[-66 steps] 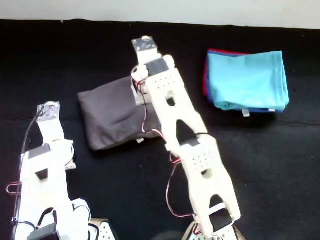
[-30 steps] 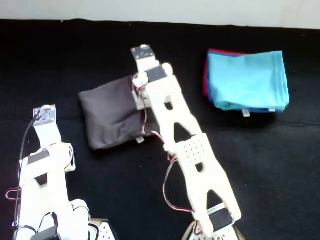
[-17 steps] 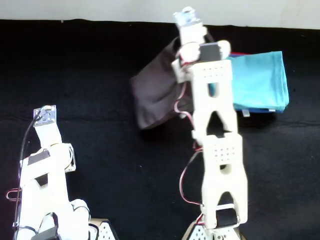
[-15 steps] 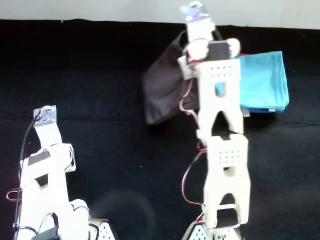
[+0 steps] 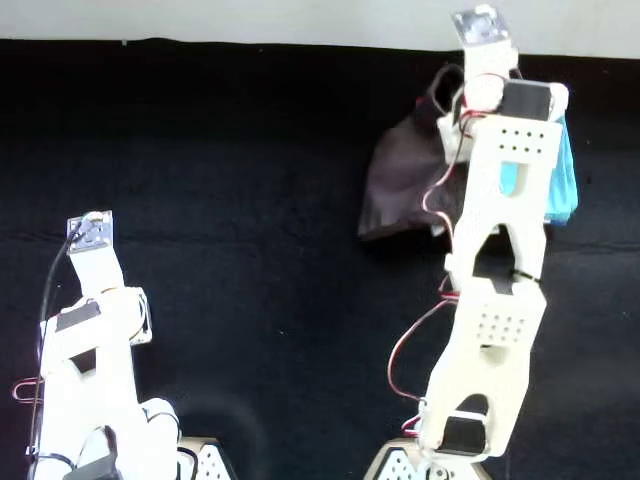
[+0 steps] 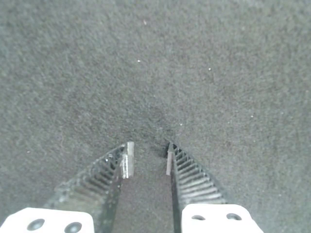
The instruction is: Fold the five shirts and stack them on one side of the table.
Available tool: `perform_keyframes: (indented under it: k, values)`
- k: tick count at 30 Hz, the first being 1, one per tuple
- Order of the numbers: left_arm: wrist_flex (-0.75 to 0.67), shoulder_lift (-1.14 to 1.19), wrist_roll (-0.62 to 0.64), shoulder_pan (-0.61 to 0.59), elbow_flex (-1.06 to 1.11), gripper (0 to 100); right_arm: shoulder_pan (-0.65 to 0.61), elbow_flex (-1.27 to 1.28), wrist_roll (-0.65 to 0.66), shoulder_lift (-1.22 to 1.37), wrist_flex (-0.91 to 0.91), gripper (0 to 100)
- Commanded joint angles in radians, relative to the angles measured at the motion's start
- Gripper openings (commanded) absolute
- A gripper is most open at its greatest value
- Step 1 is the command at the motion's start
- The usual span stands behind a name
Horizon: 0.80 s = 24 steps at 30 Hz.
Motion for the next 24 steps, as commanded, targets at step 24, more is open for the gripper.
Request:
perform_keyframes:
  k: [24]
  values:
    - [-0.014,-0.007,-0.003,0.004,0.004,14,-0.005,-0.338,0.086,-0.125,0.081,0.5]
